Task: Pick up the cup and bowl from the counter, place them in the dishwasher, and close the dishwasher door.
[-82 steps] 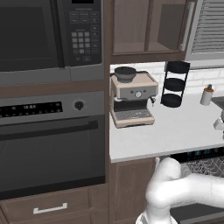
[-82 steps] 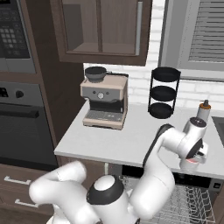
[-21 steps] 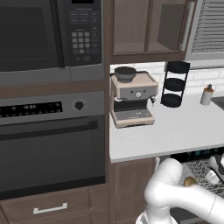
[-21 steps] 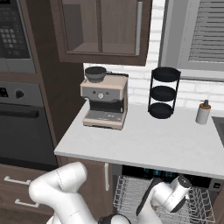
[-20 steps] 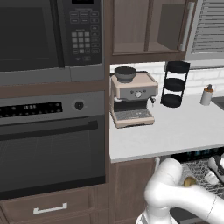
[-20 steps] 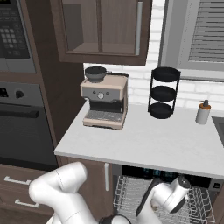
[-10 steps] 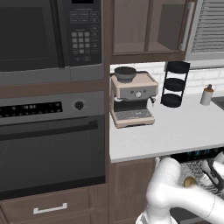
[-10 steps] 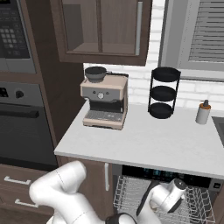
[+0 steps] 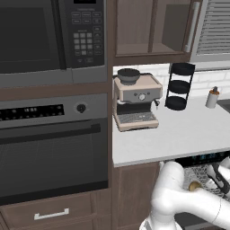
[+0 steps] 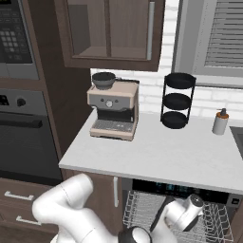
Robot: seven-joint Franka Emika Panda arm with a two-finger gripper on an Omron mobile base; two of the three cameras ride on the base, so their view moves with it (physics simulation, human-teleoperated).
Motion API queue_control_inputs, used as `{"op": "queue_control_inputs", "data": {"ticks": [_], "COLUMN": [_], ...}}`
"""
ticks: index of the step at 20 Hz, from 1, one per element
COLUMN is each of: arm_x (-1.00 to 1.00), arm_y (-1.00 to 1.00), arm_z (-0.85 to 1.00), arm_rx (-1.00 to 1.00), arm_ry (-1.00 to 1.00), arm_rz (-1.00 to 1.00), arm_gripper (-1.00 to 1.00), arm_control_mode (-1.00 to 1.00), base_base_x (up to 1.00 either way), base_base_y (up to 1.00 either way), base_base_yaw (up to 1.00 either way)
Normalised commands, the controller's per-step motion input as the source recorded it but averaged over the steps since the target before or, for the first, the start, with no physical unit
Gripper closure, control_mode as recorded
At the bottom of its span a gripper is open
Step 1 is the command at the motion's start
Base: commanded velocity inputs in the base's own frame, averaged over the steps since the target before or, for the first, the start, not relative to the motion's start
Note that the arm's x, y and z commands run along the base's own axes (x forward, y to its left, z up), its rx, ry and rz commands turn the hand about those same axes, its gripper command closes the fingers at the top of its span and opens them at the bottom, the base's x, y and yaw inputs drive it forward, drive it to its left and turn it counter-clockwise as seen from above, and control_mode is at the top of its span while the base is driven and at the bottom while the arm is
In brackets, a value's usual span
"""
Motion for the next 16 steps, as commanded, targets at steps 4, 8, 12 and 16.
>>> {"op": "queue_control_inputs", "data": {"ticks": [4, 8, 12, 16], "arm_x": [0.22, 0.16, 0.08, 0.0], "arm_y": [-0.11, 0.0, 0.0, 0.02], "arm_z": [0.0, -0.1, -0.45, -0.73], "arm_rx": [0.0, 0.0, 0.0, 0.0], "arm_ry": [-0.01, 0.0, 0.0, 0.0], "arm_rz": [-0.02, 0.0, 0.0, 0.0], "arm_gripper": [1.0, 1.0, 1.0, 1.0], "arm_control_mode": [-1.0, -1.0, -1.0, -1.0], "base_base_x": [0.0, 0.0, 0.0, 0.0], "base_base_y": [0.0, 0.0, 0.0, 0.0], "base_base_yaw": [0.0, 0.0, 0.0, 0.0]}}
